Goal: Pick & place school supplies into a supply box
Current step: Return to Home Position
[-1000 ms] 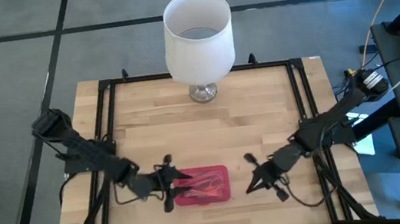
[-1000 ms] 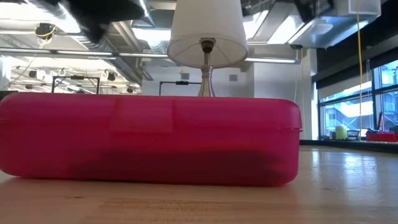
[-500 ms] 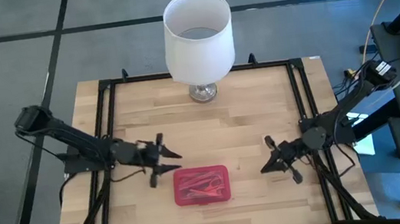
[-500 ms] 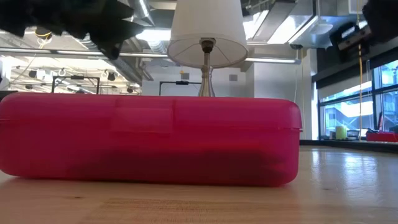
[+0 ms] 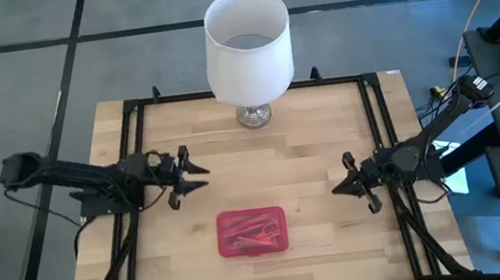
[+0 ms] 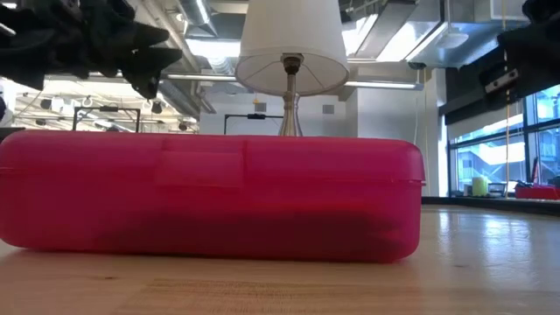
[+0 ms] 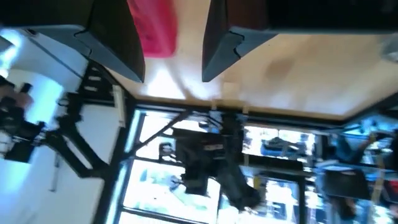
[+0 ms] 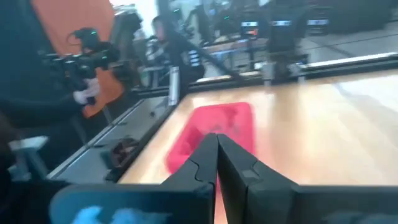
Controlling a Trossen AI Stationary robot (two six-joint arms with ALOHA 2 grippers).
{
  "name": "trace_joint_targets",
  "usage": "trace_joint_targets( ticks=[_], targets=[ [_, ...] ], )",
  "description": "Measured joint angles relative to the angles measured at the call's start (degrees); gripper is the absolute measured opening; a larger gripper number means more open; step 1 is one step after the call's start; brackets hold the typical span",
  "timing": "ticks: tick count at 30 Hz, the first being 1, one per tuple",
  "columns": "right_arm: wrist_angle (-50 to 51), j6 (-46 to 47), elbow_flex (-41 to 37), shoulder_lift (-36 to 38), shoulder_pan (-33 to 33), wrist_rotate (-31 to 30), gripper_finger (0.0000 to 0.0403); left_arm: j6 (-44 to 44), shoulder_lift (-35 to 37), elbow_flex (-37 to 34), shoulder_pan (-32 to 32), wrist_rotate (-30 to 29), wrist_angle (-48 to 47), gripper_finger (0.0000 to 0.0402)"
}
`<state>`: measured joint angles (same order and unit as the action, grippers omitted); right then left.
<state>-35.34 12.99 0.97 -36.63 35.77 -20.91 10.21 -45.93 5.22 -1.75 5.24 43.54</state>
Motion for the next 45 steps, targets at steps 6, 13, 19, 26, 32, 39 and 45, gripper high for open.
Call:
trace_joint_targets(
  ticks=[6, 13, 19, 26, 32, 39, 45],
  targets=[
    [9.27, -1.55, -0.61, 7.59, -0.04, -5.91, 0.0014, 1.85, 2.37, -1.62, 10.03, 5.91, -0.46, 0.0148],
    [20.21, -4.11, -0.61, 19.4, -0.13, -7.98, 0.0014, 2.93, 3.0, -1.63, 20.3, 16.35, -0.41, 0.0152],
    [30.65, -5.48, -0.6, 33.22, -0.14, -7.72, 0.0014, 4.28, 7.3, -3.04, 27.71, 21.73, -0.2, 0.0148],
    [35.22, -9.74, 0.87, 36.53, -0.37, -5.31, 0.0014, 5.64, 16.58, -4.78, 30.55, 20.04, -7.98, 0.0152],
    [41.88, -7.26, 2.66, 36.6, -0.37, -4.94, 0.0014, 5.54, 25.08, -4.78, 30.61, 16.02, -12.6, 0.0148],
    [42.24, -7.7, 2.74, 36.58, -0.37, -5.16, 0.0014, 6.65, 35.69, -4.78, 30.31, 14.99, -21.41, 0.0152],
    [42.3, -7.52, 2.76, 36.58, -0.37, -5.09, 0.0014, 7.04, 45.95, -4.77, 30.31, 12.32, -29.09, 0.0149]
  ],
)
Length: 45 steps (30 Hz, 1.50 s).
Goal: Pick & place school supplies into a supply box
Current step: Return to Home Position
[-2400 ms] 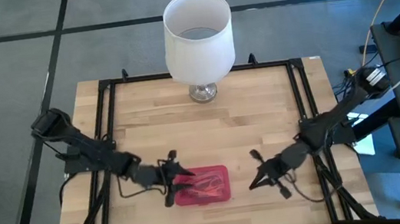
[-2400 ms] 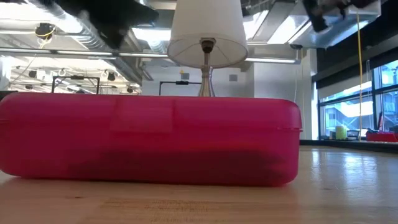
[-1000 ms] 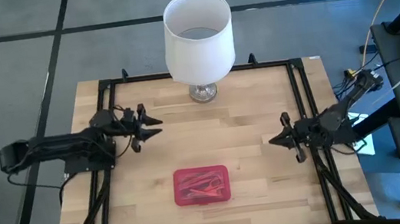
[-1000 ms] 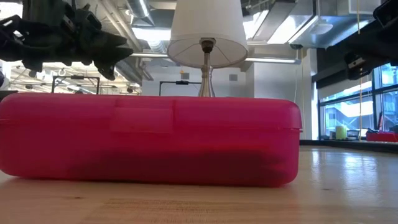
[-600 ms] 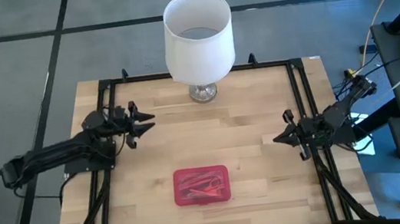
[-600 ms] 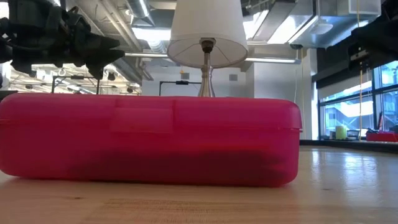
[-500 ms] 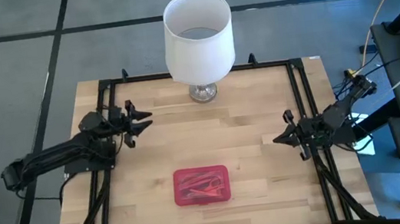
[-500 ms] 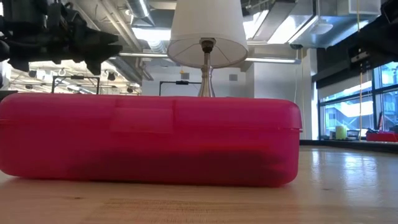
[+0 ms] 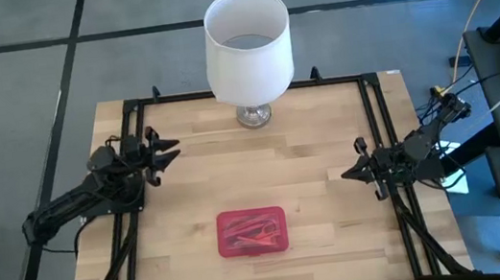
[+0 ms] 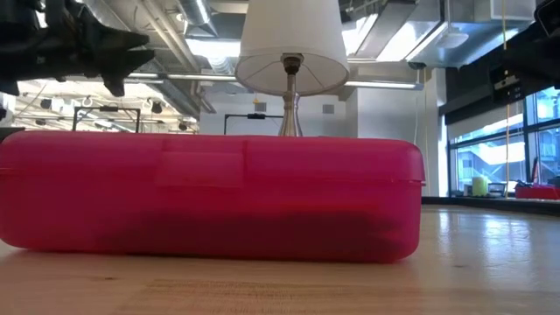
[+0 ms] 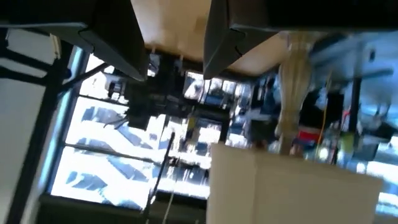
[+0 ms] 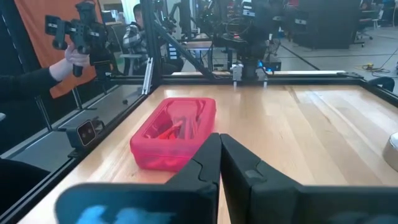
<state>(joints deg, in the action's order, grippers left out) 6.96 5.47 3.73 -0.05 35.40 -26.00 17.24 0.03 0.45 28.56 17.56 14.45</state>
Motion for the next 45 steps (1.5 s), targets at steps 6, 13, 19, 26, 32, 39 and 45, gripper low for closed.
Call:
trace_joint_targets(
  ticks=[6, 13, 19, 26, 32, 39, 45],
  targets=[
    [-0.01, 0.05, 0.0, 0.0, 0.0, 0.15, 0.0014, 0.03, -0.05, 0.02, 0.04, -1.02, -6.6, 0.0151],
    [-0.17, -0.88, 0.02, -0.02, -0.04, 0.07, 0.0014, -0.34, -1.07, 0.03, -0.43, -6.39, -11.78, 0.0149],
    [-0.25, -1.45, 0.02, -0.02, -0.04, -6.26, 0.0014, -0.42, -1.41, 0.04, -0.88, -6.01, -11.75, 0.0151],
    [-0.28, -2.68, 0.02, -0.05, -0.02, -10.03, 0.0014, -0.42, -1.44, 0.03, -0.88, -5.99, -11.73, 0.0149],
    [-0.26, -3.26, 0.02, -0.22, 0.0, -9.93, 0.0014, -0.42, -1.46, 0.04, -0.88, -5.97, -11.73, 0.015],
    [-0.26, -5.76, 0.02, -0.22, 0.0, -9.92, 0.0014, -0.42, -1.46, 0.04, -0.88, -5.95, -11.71, 0.0151],
    [-0.26, -5.79, 0.02, -0.22, 0.0, -9.92, 0.0014, -0.44, -1.46, 0.04, -0.88, -5.92, -11.71, 0.0149]
  ],
)
